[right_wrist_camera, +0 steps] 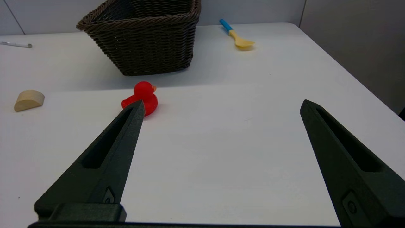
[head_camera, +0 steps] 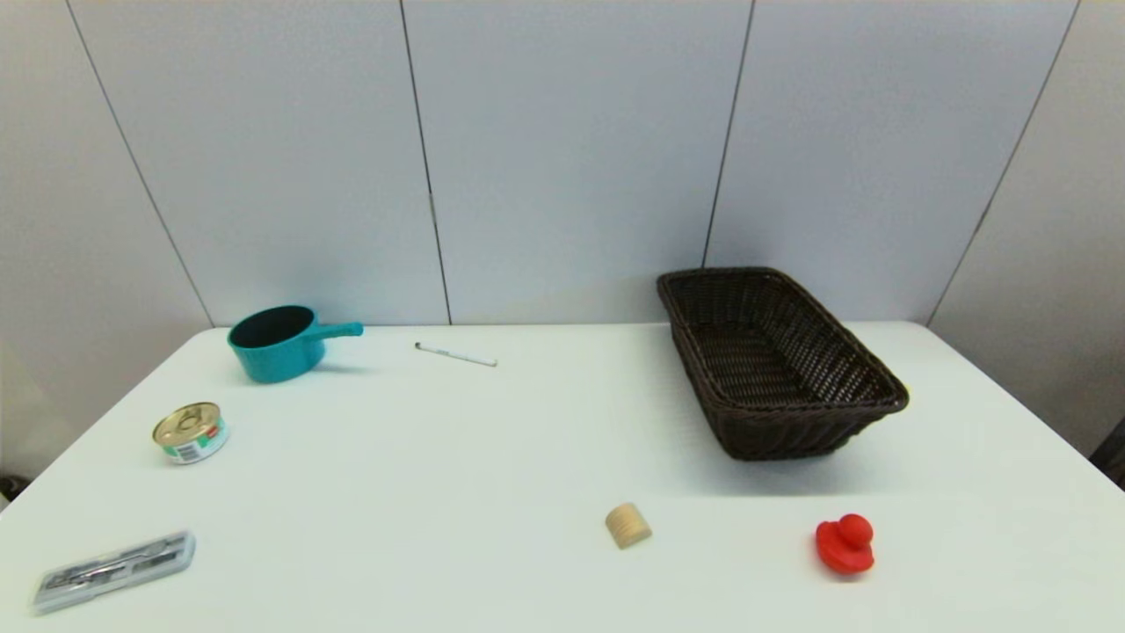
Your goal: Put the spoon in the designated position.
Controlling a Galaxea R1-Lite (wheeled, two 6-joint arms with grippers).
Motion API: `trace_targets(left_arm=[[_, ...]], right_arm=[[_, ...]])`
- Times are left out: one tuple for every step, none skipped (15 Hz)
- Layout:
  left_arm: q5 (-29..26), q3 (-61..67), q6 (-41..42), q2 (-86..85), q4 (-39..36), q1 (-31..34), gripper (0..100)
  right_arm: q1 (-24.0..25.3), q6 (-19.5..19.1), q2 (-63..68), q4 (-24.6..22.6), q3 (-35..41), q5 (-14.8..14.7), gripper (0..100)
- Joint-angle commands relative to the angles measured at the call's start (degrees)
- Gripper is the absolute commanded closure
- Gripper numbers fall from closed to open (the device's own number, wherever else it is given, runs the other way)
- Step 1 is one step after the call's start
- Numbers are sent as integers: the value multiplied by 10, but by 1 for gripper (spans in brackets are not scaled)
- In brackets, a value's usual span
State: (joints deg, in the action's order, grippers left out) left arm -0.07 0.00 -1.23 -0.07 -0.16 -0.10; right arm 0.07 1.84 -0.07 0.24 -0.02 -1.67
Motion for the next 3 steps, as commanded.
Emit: trace_targets(left_arm=[[0,1,-1,1,0,0,0],[0,1,-1,1,0,0,0],[0,1,0,1,0,0,0]], right_arm=[[0,1,1,0,0,0,0],[0,1,1,0,0,0,0],[0,1,1,0,-1,0,0]])
